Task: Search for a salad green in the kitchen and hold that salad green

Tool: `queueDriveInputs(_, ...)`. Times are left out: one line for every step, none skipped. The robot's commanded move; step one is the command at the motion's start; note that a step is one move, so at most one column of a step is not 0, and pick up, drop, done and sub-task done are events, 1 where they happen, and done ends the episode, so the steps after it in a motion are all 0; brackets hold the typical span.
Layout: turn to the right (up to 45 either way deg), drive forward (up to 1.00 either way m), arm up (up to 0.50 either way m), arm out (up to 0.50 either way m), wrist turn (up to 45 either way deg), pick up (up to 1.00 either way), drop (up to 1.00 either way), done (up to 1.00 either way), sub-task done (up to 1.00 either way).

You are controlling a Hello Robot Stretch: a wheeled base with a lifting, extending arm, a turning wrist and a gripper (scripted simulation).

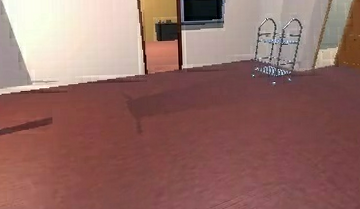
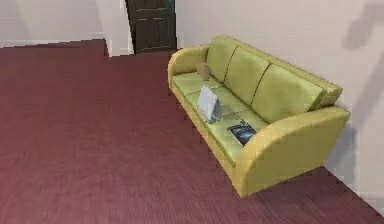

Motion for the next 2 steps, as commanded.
queueDriveInputs(0.0, 1.00, 0.00, 0.00, 0.0, 0.00, 0.00, 0.00, 0.00)
queueDriveInputs(-3.0, 0.00, 0.00, 0.00, 0.0, 0.00, 0.00, 0.00, 0.00)
